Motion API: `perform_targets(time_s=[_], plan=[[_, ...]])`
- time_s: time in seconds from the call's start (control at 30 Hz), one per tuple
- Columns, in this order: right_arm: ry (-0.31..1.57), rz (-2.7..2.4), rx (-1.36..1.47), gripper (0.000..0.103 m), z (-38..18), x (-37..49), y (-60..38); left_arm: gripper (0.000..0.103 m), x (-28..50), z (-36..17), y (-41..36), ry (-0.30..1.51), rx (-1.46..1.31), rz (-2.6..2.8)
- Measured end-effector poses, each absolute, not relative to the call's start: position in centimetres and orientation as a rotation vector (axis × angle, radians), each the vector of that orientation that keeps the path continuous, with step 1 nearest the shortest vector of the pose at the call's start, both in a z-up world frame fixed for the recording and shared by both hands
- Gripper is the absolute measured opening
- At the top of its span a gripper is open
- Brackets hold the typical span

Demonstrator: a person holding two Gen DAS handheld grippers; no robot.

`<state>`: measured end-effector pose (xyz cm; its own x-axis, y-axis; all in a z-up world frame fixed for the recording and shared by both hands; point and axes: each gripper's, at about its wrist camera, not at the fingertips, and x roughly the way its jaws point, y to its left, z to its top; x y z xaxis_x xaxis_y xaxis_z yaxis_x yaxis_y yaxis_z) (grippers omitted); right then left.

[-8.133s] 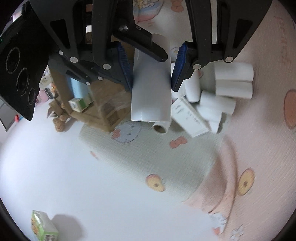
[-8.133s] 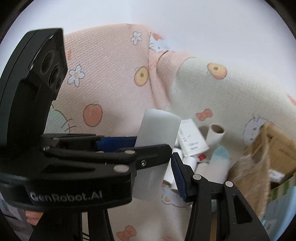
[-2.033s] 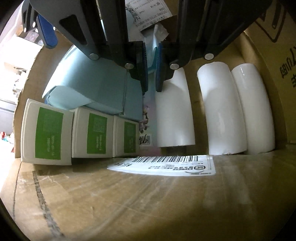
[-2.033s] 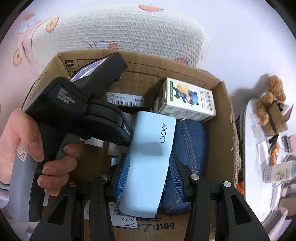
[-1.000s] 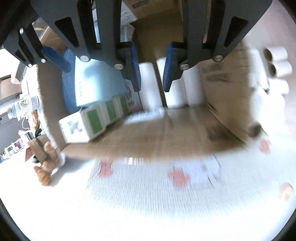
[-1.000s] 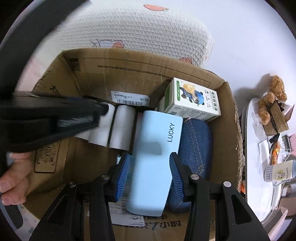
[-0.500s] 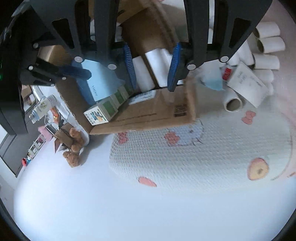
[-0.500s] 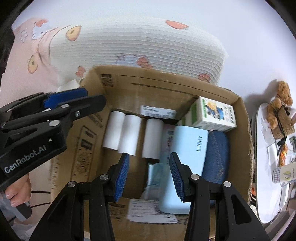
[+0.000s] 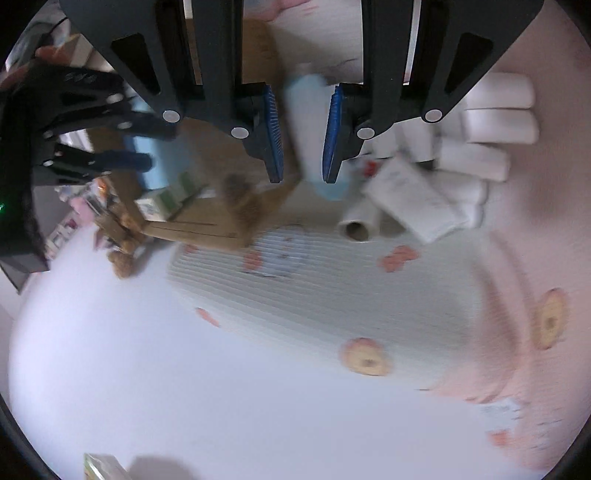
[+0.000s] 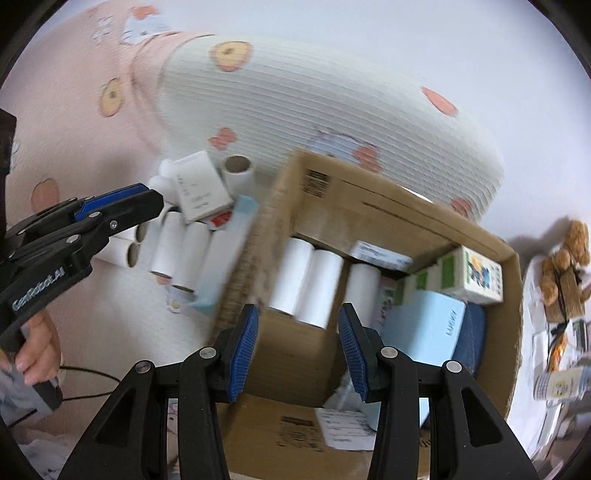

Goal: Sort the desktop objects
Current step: 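Move both grippers back to the white tube pile on the mat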

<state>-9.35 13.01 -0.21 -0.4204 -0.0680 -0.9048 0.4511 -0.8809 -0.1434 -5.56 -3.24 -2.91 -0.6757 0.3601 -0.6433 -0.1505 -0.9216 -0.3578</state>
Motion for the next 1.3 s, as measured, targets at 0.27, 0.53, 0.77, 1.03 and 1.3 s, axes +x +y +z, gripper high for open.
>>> perform_targets(time_s=[0.27,0.53,0.77,1.03,1.3], plan=[[0.654,-2.304,1.344,0.042,0.4,-7.3,8.1,0.024,-2.4,-5.4,-8.5,-0.367,-1.145,2.747],[0.635,-2.236,1.245,0.042,0.0,-5.4,3.6,0.028,0.3,-8.7,-13.3,-0.391,-1.263,2.861],[0.404,-2.164,1.176,0.042,-3.2,-4.4,1.3,0.044,1.3,-10.5,-18.1,-0.694,-1.313,2.813],[0.330,-2.250,1.119,0.042,-6.7,-4.8,0.1,0.047,1.1,-12.3,-19.7,-0.707,-1.367,2.803],[0.311,-2.195,1.125,0.042,-11.2,-6.2,-2.1,0.047,-0.5,-14.8,-21.0,-0.956,-1.395,2.733]])
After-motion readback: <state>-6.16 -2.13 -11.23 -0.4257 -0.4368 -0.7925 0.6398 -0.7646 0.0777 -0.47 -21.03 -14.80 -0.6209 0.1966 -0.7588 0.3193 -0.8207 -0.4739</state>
